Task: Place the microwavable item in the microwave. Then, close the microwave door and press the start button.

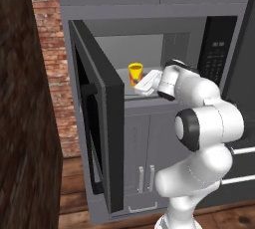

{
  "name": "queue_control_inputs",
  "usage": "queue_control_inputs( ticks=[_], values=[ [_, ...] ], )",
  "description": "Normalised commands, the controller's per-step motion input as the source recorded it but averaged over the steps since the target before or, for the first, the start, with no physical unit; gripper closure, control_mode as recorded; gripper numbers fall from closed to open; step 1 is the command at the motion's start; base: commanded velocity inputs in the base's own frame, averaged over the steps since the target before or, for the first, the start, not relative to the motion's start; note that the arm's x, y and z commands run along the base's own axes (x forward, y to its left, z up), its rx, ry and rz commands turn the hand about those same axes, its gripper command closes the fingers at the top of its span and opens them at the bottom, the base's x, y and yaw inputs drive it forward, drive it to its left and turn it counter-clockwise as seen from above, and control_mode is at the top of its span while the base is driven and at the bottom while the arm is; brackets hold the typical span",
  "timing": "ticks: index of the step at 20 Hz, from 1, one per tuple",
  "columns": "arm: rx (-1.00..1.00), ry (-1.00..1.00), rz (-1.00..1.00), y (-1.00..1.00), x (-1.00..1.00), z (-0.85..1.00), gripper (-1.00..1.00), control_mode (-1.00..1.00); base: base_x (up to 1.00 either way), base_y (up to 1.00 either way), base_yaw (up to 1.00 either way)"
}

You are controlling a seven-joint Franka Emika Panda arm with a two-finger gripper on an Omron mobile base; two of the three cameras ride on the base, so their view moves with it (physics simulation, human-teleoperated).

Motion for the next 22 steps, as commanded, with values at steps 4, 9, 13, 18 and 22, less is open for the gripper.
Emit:
queue_control_inputs(
  ticks=[4, 9, 13, 18, 22],
  values=[
    [0.0, 0.0, 0.0, 0.0, 0.21, -0.12, 1.0, -1.0, 0.0, 0.0, 0.0],
    [0.0, 0.0, 0.0, 0.0, 0.23, -0.08, 1.0, -1.0, 0.0, 0.0, 0.0],
    [0.0, 0.0, 0.0, 0.0, 0.31, -0.09, 1.0, -1.0, 0.0, 0.0, 0.0],
    [0.0, 0.0, 0.0, 0.0, 0.31, -0.15, 1.0, -1.0, 0.0, 0.0, 0.0],
    [0.0, 0.0, 0.0, 0.0, 0.27, -0.19, 1.0, -1.0, 0.0, 0.0, 0.0]
  ],
)
